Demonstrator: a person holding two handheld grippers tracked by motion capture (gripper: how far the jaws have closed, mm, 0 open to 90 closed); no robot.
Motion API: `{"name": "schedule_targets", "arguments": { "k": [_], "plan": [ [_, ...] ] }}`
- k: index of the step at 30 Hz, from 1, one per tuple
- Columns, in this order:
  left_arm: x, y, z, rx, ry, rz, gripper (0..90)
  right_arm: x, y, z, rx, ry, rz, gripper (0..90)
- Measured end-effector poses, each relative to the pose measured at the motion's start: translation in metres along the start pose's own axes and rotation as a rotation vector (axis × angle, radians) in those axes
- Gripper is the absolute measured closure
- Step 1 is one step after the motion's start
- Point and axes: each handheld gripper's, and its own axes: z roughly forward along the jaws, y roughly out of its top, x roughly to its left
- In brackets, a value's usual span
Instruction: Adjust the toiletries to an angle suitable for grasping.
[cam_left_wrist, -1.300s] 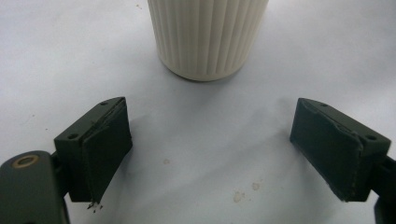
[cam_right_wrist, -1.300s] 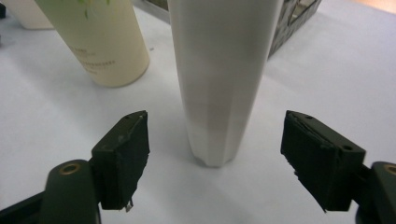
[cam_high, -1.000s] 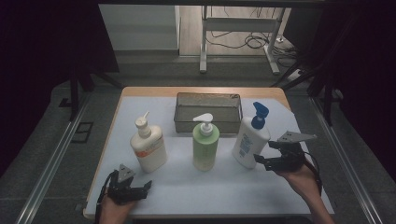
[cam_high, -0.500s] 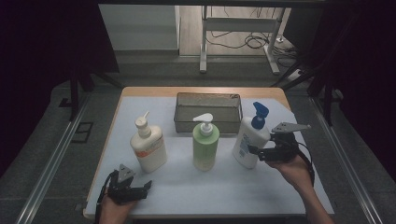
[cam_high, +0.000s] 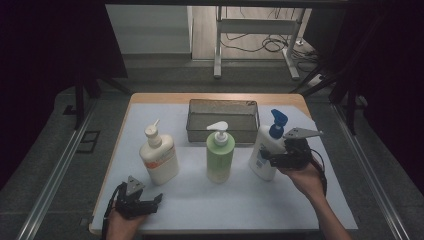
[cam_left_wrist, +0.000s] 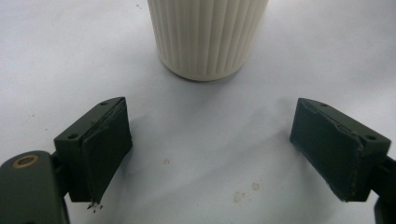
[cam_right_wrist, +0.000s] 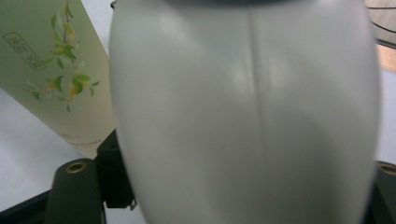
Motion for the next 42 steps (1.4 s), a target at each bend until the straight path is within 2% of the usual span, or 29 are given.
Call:
{"name": "schedule_targets", "arguments": {
  "k": [8,21,25,33,42],
  "plan": [
    [0.0,0.0,0.0,0.0,0.0,0.0,12.1,0.003,0.001,0.003,0.008,-0.022,-0.023,37.5],
    [0.0,0.0,0.0,0.0,0.0,0.0,12.1,0.005,0.006,0.0,0.052,-0.028,-0.048,39.1],
    [0.0,0.0,0.0,0.0,0.0,-0.001,12.1,0.005,0.007,-0.001,0.061,-0.019,-0.06,39.3],
    [0.0,0.0,0.0,0.0,0.0,0.002,12.1,0.0,0.012,-0.007,0.055,0.018,-0.03,39.5],
    [0.0,0.0,0.0,-0.001,-0.001,-0.002,12.1,0.0,0.029,-0.018,0.044,0.038,-0.04,39.6]
  ]
}}
